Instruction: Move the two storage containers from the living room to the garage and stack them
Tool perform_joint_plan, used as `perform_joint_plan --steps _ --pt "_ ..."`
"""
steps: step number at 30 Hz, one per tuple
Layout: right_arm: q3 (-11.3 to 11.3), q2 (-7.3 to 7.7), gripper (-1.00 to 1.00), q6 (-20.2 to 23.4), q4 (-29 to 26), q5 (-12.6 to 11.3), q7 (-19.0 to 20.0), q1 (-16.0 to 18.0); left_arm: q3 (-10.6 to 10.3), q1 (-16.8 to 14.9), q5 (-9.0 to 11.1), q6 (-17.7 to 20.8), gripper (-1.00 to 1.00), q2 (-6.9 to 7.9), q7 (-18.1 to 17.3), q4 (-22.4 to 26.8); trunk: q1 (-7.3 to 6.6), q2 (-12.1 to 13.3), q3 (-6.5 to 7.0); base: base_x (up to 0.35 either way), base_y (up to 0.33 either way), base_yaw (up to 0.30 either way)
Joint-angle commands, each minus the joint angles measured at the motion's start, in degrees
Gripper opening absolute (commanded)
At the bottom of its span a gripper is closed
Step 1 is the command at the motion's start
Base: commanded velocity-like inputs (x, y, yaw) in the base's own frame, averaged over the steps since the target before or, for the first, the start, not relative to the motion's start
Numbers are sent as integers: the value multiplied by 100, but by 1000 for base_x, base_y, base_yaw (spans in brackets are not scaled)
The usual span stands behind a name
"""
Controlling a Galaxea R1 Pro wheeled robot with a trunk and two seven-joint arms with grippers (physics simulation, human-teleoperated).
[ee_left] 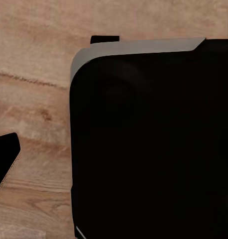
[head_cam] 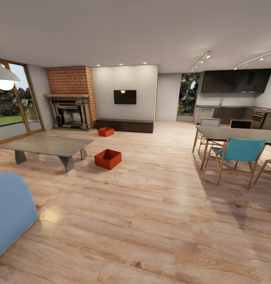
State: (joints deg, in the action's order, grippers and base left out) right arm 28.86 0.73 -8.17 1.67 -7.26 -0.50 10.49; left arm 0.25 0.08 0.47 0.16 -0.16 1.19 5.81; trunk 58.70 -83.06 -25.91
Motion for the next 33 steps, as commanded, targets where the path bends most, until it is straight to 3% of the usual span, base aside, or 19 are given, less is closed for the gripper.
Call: perform_joint_plan --steps 1,33 --pt "49 -3 100 -36 18 -59 -2 6 1 1 5 2 100 -1 12 8 3 -2 -5 323 0 0" --pt "49 6 100 -45 18 -65 -2 6 1 1 5 2 100 -1 12 8 3 -2 -5 323 0 0"
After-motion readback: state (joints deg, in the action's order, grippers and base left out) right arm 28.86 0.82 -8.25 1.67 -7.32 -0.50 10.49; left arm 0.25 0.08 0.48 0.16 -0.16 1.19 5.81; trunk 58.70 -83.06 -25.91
